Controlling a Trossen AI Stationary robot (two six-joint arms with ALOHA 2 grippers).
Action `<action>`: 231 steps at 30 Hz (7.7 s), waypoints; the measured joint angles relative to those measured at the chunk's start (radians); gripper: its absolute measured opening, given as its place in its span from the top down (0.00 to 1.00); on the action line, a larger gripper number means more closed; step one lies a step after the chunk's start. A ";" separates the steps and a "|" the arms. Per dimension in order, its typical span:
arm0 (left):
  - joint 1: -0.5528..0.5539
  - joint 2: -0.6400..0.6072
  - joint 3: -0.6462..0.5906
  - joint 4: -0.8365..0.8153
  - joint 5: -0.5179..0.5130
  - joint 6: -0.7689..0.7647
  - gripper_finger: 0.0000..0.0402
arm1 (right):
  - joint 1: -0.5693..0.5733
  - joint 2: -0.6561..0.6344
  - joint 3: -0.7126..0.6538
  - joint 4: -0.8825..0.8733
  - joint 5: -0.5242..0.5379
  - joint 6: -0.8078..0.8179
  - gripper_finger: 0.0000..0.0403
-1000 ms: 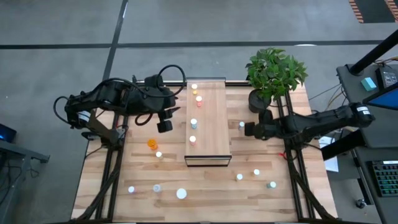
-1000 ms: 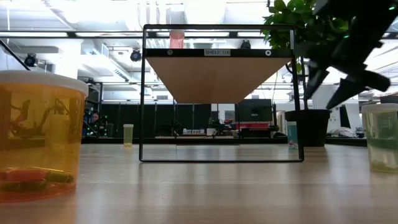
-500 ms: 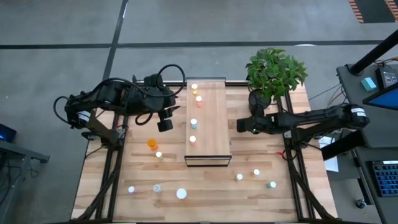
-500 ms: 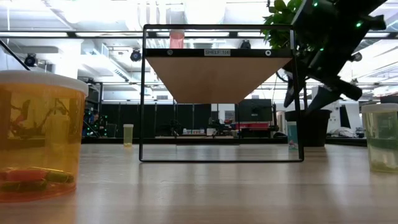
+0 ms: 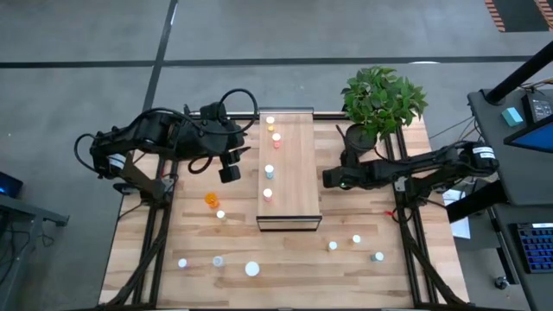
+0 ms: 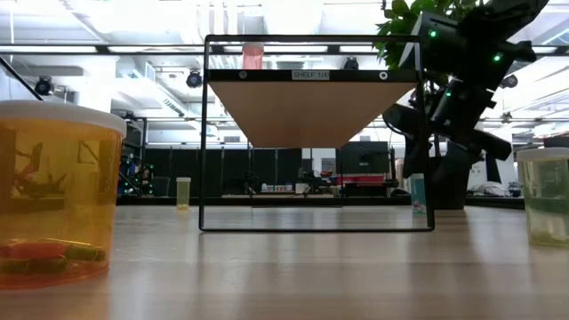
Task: Pick and place medicine bottles onto shelf by color
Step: Put the top blue bottle on the shelf, then put the top yellow bottle on the shelf
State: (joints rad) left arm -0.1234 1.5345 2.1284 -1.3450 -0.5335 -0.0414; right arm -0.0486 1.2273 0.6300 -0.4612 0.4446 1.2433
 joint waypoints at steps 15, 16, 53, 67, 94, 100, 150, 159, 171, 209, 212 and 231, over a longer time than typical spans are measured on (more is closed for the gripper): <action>0.000 0.000 0.000 0.002 -0.006 0.000 0.66 | 0.000 0.064 0.000 0.028 0.001 -0.013 0.61; 0.000 0.000 0.000 0.002 -0.006 0.001 0.66 | 0.000 0.063 0.000 0.027 0.001 -0.013 0.62; 0.000 -0.034 0.000 0.007 0.001 -0.005 0.66 | 0.134 -0.047 0.702 -0.537 -0.036 -0.272 0.68; -0.001 -0.048 -0.001 0.001 0.018 -0.033 0.66 | -0.029 0.303 1.120 -0.537 -0.030 -0.521 0.68; -0.004 -0.085 -0.002 0.001 0.034 -0.031 0.66 | -0.303 0.551 1.211 -0.500 -0.131 -0.670 0.68; -0.004 -0.085 -0.002 0.001 0.033 -0.031 0.66 | -0.315 0.548 1.161 -0.484 -0.131 -0.659 0.68; 0.215 -0.097 -0.341 0.103 0.181 0.141 0.66 | 0.201 0.140 1.247 -0.528 -0.130 -0.848 0.55; 0.230 -0.098 -0.375 0.141 0.199 0.185 0.66 | 0.222 0.001 0.943 -0.222 -0.131 -0.906 0.55; 0.237 -0.098 -0.373 0.190 0.205 0.189 0.66 | 0.219 -0.111 0.640 0.099 -0.139 -0.983 0.55; 0.311 -0.095 -0.433 0.295 0.207 0.238 0.66 | 0.218 -0.253 0.323 0.397 -0.130 -0.999 0.64; 0.314 -0.098 -0.434 0.284 0.206 0.231 0.66 | 0.218 -0.232 0.344 0.392 -0.130 -1.006 0.64; 0.457 -0.241 -0.538 0.111 0.447 0.254 0.66 | 0.221 -0.134 0.415 0.392 -0.217 -0.989 0.74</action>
State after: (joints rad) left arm 0.3332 1.2935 1.5902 -1.2339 -0.0864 0.2122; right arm 0.1726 1.0935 1.0452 -0.0690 0.2274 0.2543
